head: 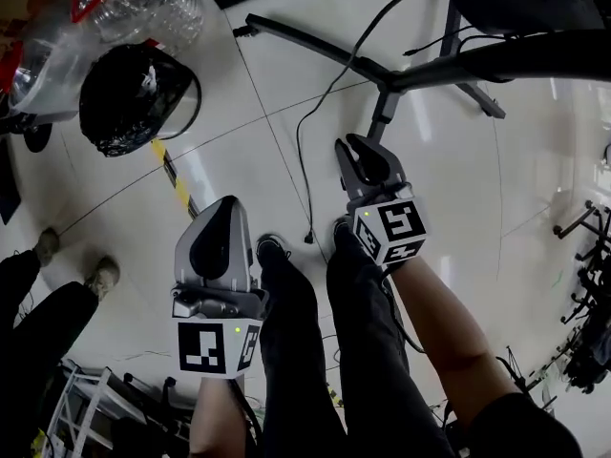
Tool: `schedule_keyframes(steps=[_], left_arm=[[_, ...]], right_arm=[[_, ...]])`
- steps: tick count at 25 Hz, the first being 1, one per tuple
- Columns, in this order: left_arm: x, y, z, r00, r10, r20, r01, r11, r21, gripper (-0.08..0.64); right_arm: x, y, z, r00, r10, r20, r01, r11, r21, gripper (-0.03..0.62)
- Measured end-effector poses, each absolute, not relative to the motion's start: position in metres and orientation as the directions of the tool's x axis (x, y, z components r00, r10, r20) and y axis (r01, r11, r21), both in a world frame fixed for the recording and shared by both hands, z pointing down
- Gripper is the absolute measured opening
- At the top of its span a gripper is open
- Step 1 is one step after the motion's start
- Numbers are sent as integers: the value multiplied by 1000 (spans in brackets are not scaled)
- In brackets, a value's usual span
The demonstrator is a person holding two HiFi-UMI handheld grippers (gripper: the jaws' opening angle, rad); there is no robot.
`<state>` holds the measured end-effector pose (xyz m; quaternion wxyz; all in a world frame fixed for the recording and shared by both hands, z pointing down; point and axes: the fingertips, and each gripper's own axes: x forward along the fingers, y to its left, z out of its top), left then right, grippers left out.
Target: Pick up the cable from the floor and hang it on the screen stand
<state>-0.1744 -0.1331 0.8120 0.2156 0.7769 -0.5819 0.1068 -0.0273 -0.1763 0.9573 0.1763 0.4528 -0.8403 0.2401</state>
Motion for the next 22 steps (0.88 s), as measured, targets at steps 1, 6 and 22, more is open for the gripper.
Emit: schedule_keyframes(steps=[1, 6, 22], left_arm=[[-175, -133, 820, 297, -857, 421, -951, -227, 210, 5], [-175, -129, 864, 296, -842, 451, -953, -227, 201, 5], [-185, -126, 938, 311, -819, 482, -948, -234, 214, 5]], right_arm=[[-28, -175, 970, -523, -671, 525, -849, 467, -248, 69], [-34, -174, 1027, -511, -644, 569, -857, 429, -284, 86], [-59, -192, 1188, -459, -566, 685, -885, 225, -407, 197]])
